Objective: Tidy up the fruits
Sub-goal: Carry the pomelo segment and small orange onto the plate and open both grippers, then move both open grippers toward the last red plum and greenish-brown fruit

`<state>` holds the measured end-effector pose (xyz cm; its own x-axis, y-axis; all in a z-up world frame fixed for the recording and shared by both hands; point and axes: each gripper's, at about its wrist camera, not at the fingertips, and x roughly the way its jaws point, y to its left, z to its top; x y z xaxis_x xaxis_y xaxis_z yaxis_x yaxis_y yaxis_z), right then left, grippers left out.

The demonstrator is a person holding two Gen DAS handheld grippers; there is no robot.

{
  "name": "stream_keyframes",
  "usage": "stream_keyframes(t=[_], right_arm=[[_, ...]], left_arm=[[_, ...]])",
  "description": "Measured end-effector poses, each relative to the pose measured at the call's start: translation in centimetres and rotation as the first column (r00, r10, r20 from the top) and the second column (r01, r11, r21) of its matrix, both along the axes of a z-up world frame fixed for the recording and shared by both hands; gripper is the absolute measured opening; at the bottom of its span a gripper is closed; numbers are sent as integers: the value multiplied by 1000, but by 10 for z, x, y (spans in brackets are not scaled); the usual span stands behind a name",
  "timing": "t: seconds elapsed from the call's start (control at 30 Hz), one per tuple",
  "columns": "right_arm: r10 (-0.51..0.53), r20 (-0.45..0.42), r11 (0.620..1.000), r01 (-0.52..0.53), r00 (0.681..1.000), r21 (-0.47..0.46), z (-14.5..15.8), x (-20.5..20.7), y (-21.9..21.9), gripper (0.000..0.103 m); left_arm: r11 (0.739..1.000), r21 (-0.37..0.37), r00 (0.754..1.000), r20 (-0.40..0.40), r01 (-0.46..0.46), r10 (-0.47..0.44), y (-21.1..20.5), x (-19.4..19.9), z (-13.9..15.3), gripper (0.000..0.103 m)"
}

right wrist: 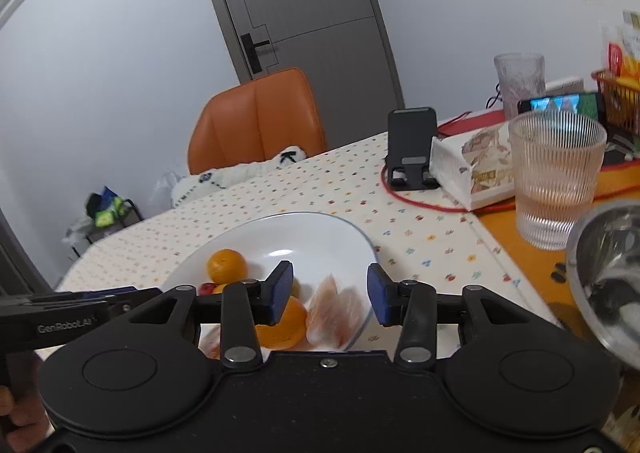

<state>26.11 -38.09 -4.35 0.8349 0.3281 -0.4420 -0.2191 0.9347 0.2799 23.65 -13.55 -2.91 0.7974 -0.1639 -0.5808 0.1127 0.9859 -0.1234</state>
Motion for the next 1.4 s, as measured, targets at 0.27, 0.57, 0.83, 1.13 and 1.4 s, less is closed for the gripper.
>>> stream_keyframes(t=[0.27, 0.57, 0.83, 1.13, 1.4], right_arm=[[43, 8, 999, -43, 999, 16, 7, -15, 8, 66], [93, 14, 995, -94, 996, 24, 13, -29, 26, 85], [139, 6, 990, -139, 990, 37, 17, -36, 43, 96], [172, 3, 984, -172, 985, 51, 18, -39, 60, 103], [218, -2, 974, -217, 976, 62, 12, -43, 80, 103]], left_arm=[[1000, -4, 1000, 17, -21, 21, 9, -13, 10, 64], [999, 13, 998, 33, -51, 50, 27, -31, 20, 82], [996, 15, 996, 42, -85, 85, 46, -45, 26, 86], [993, 13, 993, 40, -115, 115, 66, -57, 28, 87], [990, 22, 990, 39, -139, 138, 84, -71, 28, 87]])
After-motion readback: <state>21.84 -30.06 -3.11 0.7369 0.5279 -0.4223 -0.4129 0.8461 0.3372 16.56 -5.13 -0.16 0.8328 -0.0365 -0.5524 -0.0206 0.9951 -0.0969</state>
